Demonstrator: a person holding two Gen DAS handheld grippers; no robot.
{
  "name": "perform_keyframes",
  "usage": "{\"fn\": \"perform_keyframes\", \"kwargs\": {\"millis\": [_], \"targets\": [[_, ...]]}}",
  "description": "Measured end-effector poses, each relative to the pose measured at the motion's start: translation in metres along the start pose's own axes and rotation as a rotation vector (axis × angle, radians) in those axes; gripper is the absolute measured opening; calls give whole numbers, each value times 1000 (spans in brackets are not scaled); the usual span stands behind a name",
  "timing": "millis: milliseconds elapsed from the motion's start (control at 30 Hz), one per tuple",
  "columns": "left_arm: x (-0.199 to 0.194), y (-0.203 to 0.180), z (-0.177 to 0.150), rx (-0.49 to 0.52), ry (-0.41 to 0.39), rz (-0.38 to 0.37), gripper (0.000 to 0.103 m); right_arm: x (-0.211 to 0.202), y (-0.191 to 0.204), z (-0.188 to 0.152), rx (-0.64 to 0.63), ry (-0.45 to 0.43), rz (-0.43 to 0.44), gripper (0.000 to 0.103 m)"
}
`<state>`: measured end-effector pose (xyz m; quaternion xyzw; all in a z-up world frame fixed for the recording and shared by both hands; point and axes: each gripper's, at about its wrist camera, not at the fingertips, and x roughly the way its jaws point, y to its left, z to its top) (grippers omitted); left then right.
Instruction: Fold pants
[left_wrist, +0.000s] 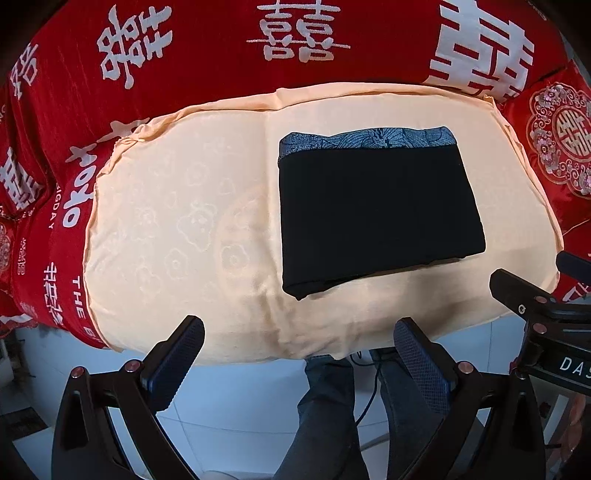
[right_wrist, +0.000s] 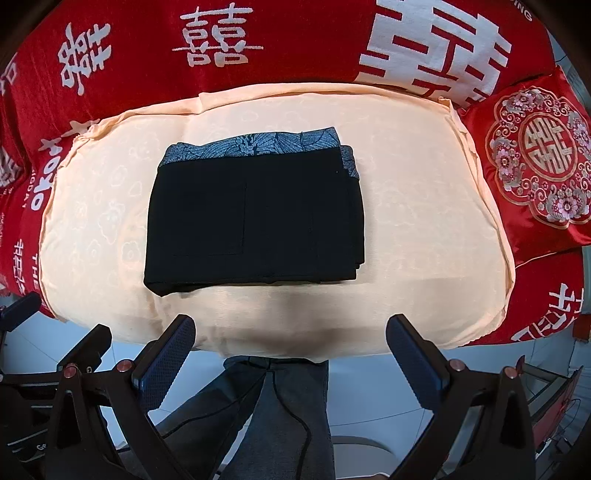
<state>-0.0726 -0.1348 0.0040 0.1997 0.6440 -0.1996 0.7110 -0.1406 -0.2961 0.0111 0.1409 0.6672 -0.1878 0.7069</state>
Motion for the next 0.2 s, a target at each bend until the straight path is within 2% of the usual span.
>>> {"fn": "perform_keyframes", "kwargs": {"millis": [200], "targets": [[-3,-2,0,13,-12,-5,103,0,1,0,0,0,-2,103]]}}
